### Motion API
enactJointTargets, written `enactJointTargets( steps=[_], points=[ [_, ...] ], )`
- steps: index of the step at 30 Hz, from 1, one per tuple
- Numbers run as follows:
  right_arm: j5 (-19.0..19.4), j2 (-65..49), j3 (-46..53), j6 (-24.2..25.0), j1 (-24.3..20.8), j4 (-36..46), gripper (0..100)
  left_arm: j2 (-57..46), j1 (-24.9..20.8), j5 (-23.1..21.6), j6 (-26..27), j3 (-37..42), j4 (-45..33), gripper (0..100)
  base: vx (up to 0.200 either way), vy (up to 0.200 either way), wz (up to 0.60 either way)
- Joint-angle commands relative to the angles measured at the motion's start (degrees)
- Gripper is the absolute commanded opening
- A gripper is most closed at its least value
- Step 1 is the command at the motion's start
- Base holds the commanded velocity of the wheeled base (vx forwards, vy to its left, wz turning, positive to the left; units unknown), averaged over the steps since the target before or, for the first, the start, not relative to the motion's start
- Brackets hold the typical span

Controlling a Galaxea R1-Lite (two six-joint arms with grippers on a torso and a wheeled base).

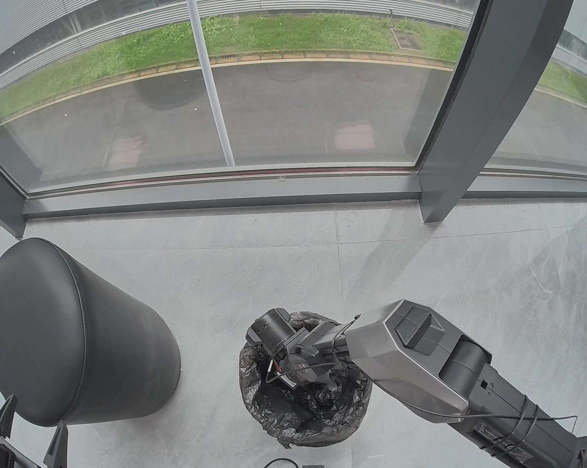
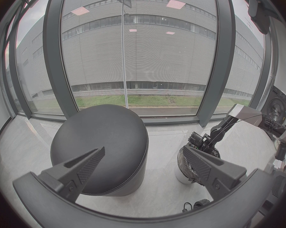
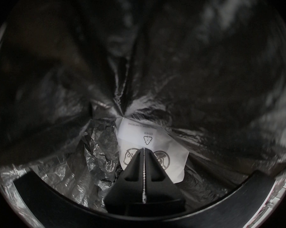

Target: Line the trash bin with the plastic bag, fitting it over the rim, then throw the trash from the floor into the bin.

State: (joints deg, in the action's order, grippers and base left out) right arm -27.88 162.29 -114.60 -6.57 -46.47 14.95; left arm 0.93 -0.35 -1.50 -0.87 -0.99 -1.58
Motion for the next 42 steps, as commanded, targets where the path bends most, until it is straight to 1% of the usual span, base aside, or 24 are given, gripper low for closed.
enactJointTargets(
  steps=[1,7,10,11,12,13,16,21,32,42],
  points=[
    [0.0,0.4,0.0,0.0,0.0,0.1,0,-0.8,0.0,0.0,-0.1,0.4,0.0,100,0.000,0.000,0.00],
    [0.0,-1.3,0.0,0.0,-0.5,1.4,0,-0.8,0.0,0.0,0.0,0.4,0.0,100,0.000,0.000,0.00],
    [0.0,-2.9,0.0,0.9,-1.3,7.0,0,-0.8,0.0,0.0,0.0,0.4,0.0,100,0.000,0.000,0.00],
    [0.0,-2.9,0.0,0.9,-1.3,7.0,0,-0.8,0.0,0.0,0.0,0.4,0.0,100,0.000,0.000,0.00],
    [0.0,-4.5,0.0,2.2,-2.2,11.8,0,-0.8,0.0,0.0,-0.1,0.4,0.0,100,0.000,0.000,0.00],
    [0.0,-5.0,0.0,2.6,-2.7,13.7,0,-0.8,0.0,0.0,0.0,0.4,0.0,100,0.000,0.000,0.00],
    [-0.1,-5.4,0.0,3.1,-3.6,16.7,0,-0.8,0.0,0.0,-0.1,0.4,0.0,100,0.000,0.000,0.00],
    [-0.4,-4.8,0.0,4.6,-4.6,19.1,0,-0.8,0.0,0.0,-0.1,0.4,0.0,100,0.000,0.000,0.00],
    [-0.6,1.5,0.0,4.9,-4.1,18.0,0,-0.8,0.0,0.0,-0.1,0.4,0.0,100,0.000,0.000,0.00],
    [-0.5,4.0,0.0,4.3,-0.8,12.4,0,-0.8,0.0,0.0,0.0,0.4,0.0,100,0.000,0.000,0.00]
  ],
)
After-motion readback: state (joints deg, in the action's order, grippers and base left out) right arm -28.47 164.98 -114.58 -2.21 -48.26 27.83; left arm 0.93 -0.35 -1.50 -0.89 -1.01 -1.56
